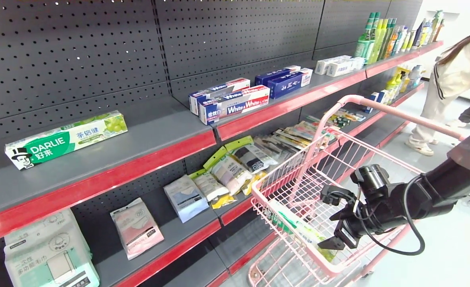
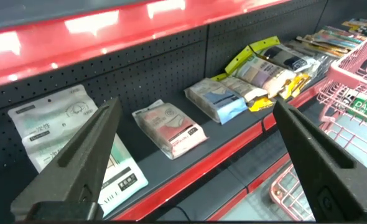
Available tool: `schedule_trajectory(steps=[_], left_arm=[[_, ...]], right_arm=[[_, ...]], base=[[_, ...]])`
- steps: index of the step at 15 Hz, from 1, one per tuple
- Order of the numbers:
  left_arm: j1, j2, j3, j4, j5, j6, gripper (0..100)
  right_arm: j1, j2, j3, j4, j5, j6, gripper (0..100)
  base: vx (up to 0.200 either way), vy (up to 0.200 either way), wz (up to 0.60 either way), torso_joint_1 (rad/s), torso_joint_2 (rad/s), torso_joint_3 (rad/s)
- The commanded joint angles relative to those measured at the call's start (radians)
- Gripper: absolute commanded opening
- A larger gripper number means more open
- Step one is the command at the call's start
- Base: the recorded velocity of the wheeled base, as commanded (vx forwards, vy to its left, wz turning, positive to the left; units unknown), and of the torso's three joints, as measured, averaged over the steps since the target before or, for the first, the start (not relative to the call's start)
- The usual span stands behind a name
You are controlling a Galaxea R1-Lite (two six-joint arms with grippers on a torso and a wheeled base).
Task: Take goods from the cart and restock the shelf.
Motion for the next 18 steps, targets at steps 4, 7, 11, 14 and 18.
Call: schedule_trajectory(steps=[4, 7, 11, 14, 18], left_arm=[[0.0, 0.001, 0.0, 0.0, 0.0, 0.0, 100], [0.0, 0.001, 0.0, 0.0, 0.0, 0.0, 100], [0.0, 0.001, 0.0, 0.0, 0.0, 0.0, 100], [0.0, 0.001, 0.0, 0.0, 0.0, 0.0, 100], [0.0, 0.001, 0.0, 0.0, 0.0, 0.0, 100]], right_arm=[[0.0, 0.013, -0.021, -0.001, -0.001, -0.015, 100], [0.0, 0.042, -0.037, -0.001, -0.001, -0.02, 100], [0.0, 0.049, -0.038, -0.001, -0.001, -0.02, 100], [-0.002, 0.058, -0.038, -0.001, -0.004, -0.02, 100], [0.0, 0.072, -0.032, -0.001, -0.004, -0.02, 100]], base=[[0.0, 0.0, 0.0, -0.038, 0.1, 0.057], [0.0, 0.0, 0.0, 0.0, 0.0, 0.0], [0.0, 0.0, 0.0, -0.032, 0.07, 0.043], [0.0, 0.0, 0.0, -0.053, 0.14, 0.074], [0.0, 0.0, 0.0, 0.0, 0.0, 0.0]])
